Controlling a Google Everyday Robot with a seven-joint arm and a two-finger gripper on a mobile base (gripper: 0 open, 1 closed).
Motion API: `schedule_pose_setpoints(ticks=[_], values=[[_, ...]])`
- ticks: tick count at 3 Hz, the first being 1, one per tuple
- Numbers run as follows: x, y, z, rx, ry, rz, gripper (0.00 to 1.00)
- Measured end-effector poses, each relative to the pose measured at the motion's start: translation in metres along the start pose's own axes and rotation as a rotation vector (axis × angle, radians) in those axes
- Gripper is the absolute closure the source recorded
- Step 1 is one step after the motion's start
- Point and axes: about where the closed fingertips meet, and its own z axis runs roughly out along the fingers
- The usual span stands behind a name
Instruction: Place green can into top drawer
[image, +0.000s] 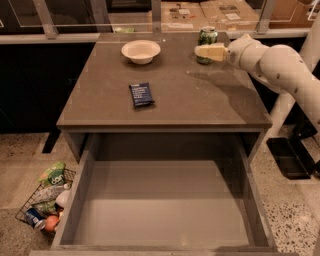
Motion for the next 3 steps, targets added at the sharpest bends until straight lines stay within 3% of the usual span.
schedule_pose_setpoints(ticks=[3], values=[[0.013,-0.003,0.051,-0.025,-0.008,0.038,0.0]])
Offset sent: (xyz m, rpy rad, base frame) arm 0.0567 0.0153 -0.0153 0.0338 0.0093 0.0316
